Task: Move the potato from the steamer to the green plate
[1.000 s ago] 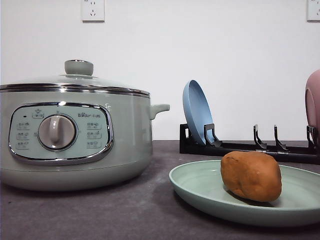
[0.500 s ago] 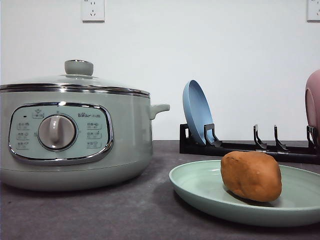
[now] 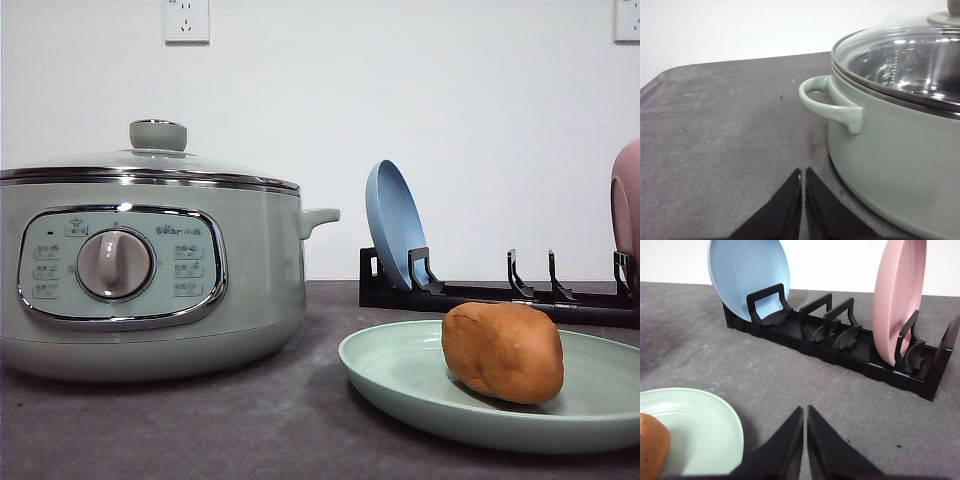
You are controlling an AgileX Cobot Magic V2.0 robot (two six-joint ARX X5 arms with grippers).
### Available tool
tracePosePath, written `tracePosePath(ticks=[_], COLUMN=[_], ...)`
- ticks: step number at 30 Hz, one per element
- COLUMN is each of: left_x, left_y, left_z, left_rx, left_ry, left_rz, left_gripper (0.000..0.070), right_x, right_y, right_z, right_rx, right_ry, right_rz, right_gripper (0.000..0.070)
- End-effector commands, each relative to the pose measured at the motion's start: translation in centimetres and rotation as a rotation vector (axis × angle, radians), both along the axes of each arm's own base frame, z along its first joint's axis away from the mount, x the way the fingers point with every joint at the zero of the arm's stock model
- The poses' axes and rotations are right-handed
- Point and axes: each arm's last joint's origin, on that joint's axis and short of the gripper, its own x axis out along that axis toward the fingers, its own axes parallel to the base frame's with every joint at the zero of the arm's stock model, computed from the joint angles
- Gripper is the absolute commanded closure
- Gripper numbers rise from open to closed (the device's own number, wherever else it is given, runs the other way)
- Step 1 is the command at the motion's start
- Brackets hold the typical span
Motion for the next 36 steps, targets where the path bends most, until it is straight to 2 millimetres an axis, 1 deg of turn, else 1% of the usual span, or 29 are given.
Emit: tracePosePath(ticks=[1,36], left_x=[0.08,0.08], left_y=[0.03,0.03], left_z=[-0.77,-0.77], left_rx=[-0.002,-0.002], left_ry=[0.028,0.028], left_rz=[0.003,0.003], left_gripper=[0.0697,0.0697], right_x=[0.02,0.02], right_y=[0.0,-0.01], right_z=[-0.15,-0.11], right_rx=[0.024,0.024], right_ry=[0.004,0.001], right_rz=[-0.001,-0.005], right_gripper=[0.07,0.07])
